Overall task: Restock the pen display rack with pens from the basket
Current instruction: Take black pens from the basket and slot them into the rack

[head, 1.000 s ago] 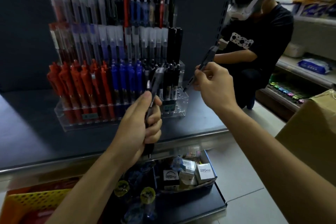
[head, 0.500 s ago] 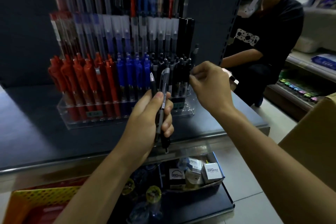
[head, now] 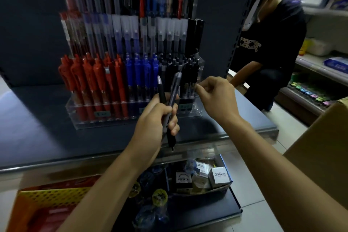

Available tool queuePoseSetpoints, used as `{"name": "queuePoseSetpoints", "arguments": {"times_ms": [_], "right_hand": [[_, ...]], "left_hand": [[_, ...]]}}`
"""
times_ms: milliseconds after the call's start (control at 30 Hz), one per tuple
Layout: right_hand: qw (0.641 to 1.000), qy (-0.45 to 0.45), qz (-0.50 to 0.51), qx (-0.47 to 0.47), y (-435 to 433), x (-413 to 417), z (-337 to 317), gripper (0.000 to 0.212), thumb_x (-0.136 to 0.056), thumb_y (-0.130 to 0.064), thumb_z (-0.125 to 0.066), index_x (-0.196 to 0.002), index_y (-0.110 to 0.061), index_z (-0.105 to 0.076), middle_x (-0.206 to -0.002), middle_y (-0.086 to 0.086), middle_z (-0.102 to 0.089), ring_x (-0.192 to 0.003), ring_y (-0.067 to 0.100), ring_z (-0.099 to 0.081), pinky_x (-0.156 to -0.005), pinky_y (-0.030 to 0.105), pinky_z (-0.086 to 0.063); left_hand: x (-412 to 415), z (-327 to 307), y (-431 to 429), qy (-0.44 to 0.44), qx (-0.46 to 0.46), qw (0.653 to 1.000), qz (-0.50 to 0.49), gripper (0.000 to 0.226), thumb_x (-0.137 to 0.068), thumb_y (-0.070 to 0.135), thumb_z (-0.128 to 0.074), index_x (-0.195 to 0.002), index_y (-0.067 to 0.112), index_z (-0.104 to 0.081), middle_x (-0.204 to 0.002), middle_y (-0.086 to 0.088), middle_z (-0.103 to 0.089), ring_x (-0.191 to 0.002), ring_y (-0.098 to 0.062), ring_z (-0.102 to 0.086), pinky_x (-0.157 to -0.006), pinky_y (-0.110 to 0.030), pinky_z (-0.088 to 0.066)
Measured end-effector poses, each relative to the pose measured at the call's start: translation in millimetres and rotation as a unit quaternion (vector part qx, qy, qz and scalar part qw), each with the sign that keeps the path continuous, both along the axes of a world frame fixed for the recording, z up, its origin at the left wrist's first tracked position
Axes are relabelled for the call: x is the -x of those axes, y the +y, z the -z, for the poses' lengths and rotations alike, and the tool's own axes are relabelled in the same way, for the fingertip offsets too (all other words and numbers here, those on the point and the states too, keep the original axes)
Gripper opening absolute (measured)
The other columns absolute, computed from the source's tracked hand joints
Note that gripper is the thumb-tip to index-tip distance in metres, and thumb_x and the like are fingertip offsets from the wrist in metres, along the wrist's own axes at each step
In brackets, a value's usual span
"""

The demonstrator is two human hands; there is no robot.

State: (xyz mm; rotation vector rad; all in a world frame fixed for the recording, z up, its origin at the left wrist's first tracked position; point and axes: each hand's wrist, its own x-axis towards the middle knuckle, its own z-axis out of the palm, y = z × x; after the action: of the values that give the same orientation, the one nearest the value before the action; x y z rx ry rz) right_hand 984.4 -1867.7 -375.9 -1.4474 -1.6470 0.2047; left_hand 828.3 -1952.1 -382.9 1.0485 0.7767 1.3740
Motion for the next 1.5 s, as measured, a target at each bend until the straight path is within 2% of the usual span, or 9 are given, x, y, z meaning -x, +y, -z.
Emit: {"name": "queuePoseSetpoints", "arguments": {"times_ms": [200, 333, 667, 800, 967, 1133, 1300, 1367, 1500], "right_hand": [[1.000, -0.027, 0.014, -0.002, 3.4, 1.5, -9.7, 0.014, -0.088, -0.031, -0.069, -0.085, -0.017, -0.068, -0.090, 0.002, -0.063, -0.079, 0.016, -0.060, -0.073, 0.031, -0.047], [1.000, -0.011, -0.006, -0.015, 4.3, 1.5, -8.7, 0.010, -0.089, -0.023, -0.067, -0.085, -0.014, -0.070, -0.078, -0.002, -0.066, -0.075, 0.017, -0.063, -0.073, 0.037, -0.053], [0.994, -0.111, 0.020, 0.001, 6.8, -3.2, -6.3, 0.016, -0.087, -0.030, -0.066, -0.086, -0.014, -0.070, -0.086, 0.000, -0.057, -0.079, 0.019, -0.056, -0.069, 0.027, -0.038], [0.997, -0.075, 0.024, -0.019, 2.5, -2.1, -6.7, 0.013, -0.087, -0.030, -0.066, -0.090, -0.019, -0.072, -0.085, -0.001, -0.061, -0.081, 0.021, -0.059, -0.072, 0.032, -0.046], [0.993, -0.113, 0.040, 0.008, -0.3, -2.4, -10.1, 0.015, -0.089, -0.030, -0.065, -0.095, -0.020, -0.074, -0.080, -0.006, -0.055, -0.086, 0.023, -0.061, -0.074, 0.033, -0.046], [0.997, -0.033, 0.012, 0.068, -9.0, -6.0, -12.7, 0.016, -0.089, -0.032, -0.065, -0.099, -0.026, -0.076, -0.074, -0.007, -0.066, -0.083, 0.018, -0.065, -0.073, 0.032, -0.051], [0.998, 0.004, -0.026, 0.053, -26.4, -9.8, 0.8, 0.025, -0.095, -0.022, -0.057, -0.117, -0.020, -0.068, -0.100, 0.004, -0.061, -0.083, 0.013, -0.057, -0.080, 0.027, -0.046], [0.999, 0.034, -0.016, 0.038, -38.0, -9.9, -0.3, 0.022, -0.095, -0.013, -0.052, -0.110, -0.020, -0.066, -0.104, 0.003, -0.055, -0.078, 0.008, -0.053, -0.076, 0.024, -0.045], [0.992, 0.098, -0.082, 0.005, -65.2, -1.3, -10.8, 0.013, -0.098, -0.017, -0.052, -0.093, -0.016, -0.064, -0.080, -0.001, -0.062, -0.068, 0.013, -0.056, -0.061, 0.027, -0.045]], "left_hand": [[0.1, 1.7, -2.0, 0.017, 0.006, 1.000, 0.002, 0.031, -0.099, 0.002, -0.032, -0.111, 0.012, -0.059, -0.073, 0.001, -0.050, -0.055, -0.012, -0.039, -0.053, -0.029, -0.035], [3.8, -1.6, -3.8, 0.023, 0.005, 1.000, 0.000, 0.031, -0.100, 0.003, -0.032, -0.111, 0.012, -0.059, -0.073, 0.002, -0.051, -0.055, -0.011, -0.039, -0.054, -0.029, -0.036], [4.1, -0.7, 0.2, 0.036, -0.008, 0.999, 0.012, 0.029, -0.099, 0.004, -0.032, -0.112, 0.010, -0.057, -0.074, 0.001, -0.050, -0.056, -0.012, -0.040, -0.054, -0.027, -0.037], [2.7, -0.3, 0.7, 0.040, -0.017, 0.999, 0.019, 0.028, -0.099, 0.003, -0.032, -0.114, 0.010, -0.056, -0.076, 0.000, -0.050, -0.056, -0.011, -0.041, -0.054, -0.027, -0.038], [2.4, 2.9, 1.7, 0.045, -0.015, 0.998, 0.031, 0.031, -0.100, 0.004, -0.034, -0.116, 0.014, -0.059, -0.076, 0.002, -0.054, -0.060, -0.011, -0.045, -0.057, -0.025, -0.041], [-1.3, 2.7, 3.9, 0.036, -0.019, 0.999, 0.034, 0.031, -0.101, 0.005, -0.034, -0.114, 0.018, -0.060, -0.079, 0.003, -0.058, -0.065, -0.011, -0.053, -0.062, -0.026, -0.044], [-4.8, 2.6, -4.1, 0.080, -0.030, 0.996, 0.029, 0.031, -0.101, 0.005, -0.040, -0.118, 0.022, -0.059, -0.085, 0.005, -0.063, -0.072, -0.009, -0.059, -0.067, -0.024, -0.049], [-4.2, 4.0, -7.6, 0.095, -0.031, 0.995, 0.030, 0.031, -0.100, 0.006, -0.043, -0.121, 0.022, -0.060, -0.086, 0.008, -0.066, -0.075, -0.008, -0.062, -0.070, -0.023, -0.050], [-2.4, 4.1, -13.2, 0.118, -0.030, 0.992, 0.024, 0.030, -0.099, 0.008, -0.048, -0.119, 0.025, -0.063, -0.096, 0.007, -0.072, -0.085, -0.010, -0.068, -0.075, -0.025, -0.051]]}}
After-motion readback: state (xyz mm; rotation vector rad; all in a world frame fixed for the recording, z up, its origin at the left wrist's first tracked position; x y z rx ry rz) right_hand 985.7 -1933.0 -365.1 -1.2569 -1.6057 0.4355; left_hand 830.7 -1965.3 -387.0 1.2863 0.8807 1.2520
